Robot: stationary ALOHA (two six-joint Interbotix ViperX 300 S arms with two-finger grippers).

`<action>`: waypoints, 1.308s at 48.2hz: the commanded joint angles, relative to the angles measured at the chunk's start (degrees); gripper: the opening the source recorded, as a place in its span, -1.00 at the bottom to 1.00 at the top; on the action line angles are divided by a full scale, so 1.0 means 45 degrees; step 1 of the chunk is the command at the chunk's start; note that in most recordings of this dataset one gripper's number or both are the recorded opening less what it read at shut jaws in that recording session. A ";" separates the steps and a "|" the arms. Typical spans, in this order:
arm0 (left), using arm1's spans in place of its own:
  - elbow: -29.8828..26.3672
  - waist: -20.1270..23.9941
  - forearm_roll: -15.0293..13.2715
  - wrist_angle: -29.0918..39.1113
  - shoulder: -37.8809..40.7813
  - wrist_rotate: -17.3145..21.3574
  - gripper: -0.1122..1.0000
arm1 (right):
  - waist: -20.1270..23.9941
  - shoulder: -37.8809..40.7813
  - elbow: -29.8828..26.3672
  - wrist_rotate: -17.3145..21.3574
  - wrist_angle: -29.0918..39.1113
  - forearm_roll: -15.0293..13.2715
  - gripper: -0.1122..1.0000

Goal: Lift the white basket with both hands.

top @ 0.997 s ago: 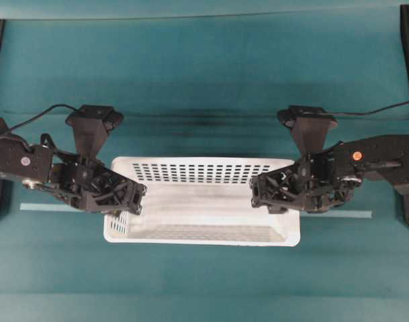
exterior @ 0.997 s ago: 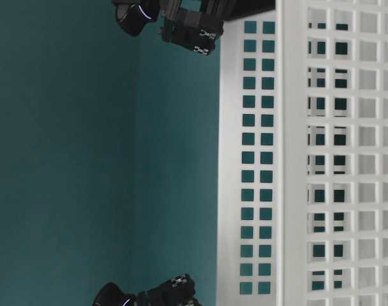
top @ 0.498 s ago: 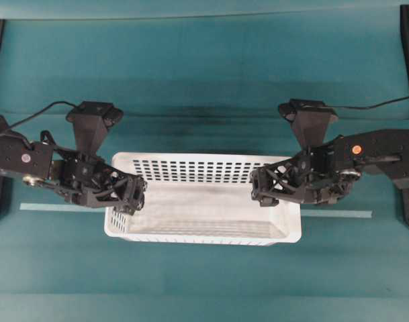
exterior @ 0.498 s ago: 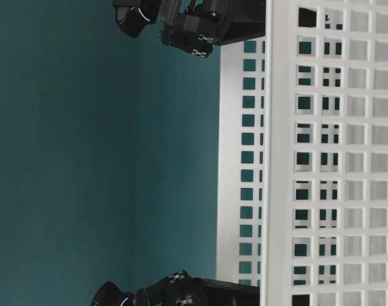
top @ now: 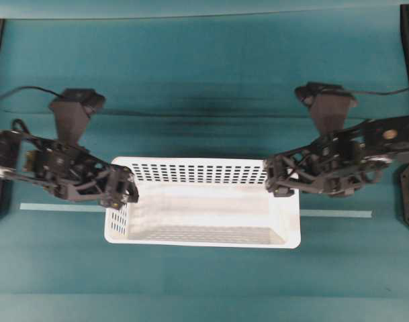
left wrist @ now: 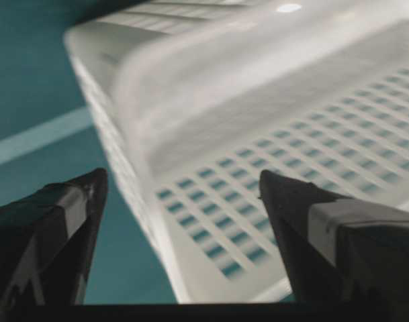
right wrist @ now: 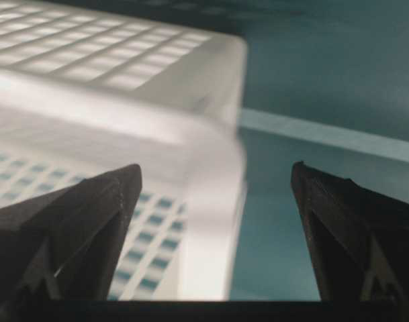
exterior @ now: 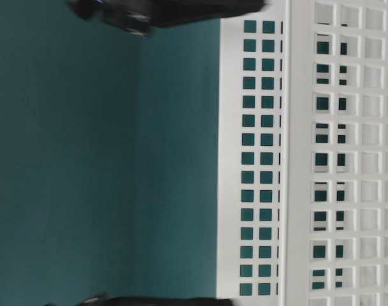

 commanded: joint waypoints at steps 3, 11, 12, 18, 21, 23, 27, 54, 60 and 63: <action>-0.0039 -0.0059 0.0059 0.0000 -0.1406 0.0352 0.83 | 0.0000 -0.1348 -0.0273 -0.0391 -0.0078 -0.0430 0.88; 0.0098 0.0039 0.0039 -0.0059 -0.3223 0.1465 0.83 | -0.0078 -0.3125 0.0020 -0.1973 -0.1055 -0.1309 0.88; 0.0117 0.0020 0.0039 -0.0078 -0.3418 0.1602 0.83 | -0.0098 -0.3320 0.0117 -0.2188 -0.1250 -0.1367 0.88; 0.0352 0.0000 0.0059 -0.0254 -0.4570 0.2715 0.82 | -0.0215 -0.4336 0.0684 -0.3477 -0.2754 -0.1504 0.88; 0.0508 -0.0117 0.0039 -0.0586 -0.5156 0.3535 0.82 | -0.0254 -0.4805 0.1035 -0.4141 -0.3691 -0.1563 0.87; 0.0625 -0.0098 0.0059 -0.0801 -0.5527 0.4121 0.82 | -0.0254 -0.5098 0.1230 -0.4629 -0.4238 -0.1621 0.87; 0.0703 -0.0078 0.0039 -0.1133 -0.6191 0.5234 0.82 | -0.0293 -0.5742 0.1504 -0.5801 -0.5215 -0.1797 0.87; 0.0820 -0.0059 0.0039 -0.1582 -0.8672 1.1777 0.82 | -0.0293 -0.8535 0.2461 -1.2246 -0.6172 -0.2012 0.88; 0.0742 -0.0059 0.0039 -0.1582 -0.9121 1.2461 0.82 | -0.0293 -0.9180 0.2539 -1.2988 -0.6367 -0.2012 0.88; 0.0762 -0.0059 0.0039 -0.1582 -0.9316 1.2461 0.82 | -0.0293 -0.9414 0.2578 -1.3105 -0.6367 -0.2012 0.88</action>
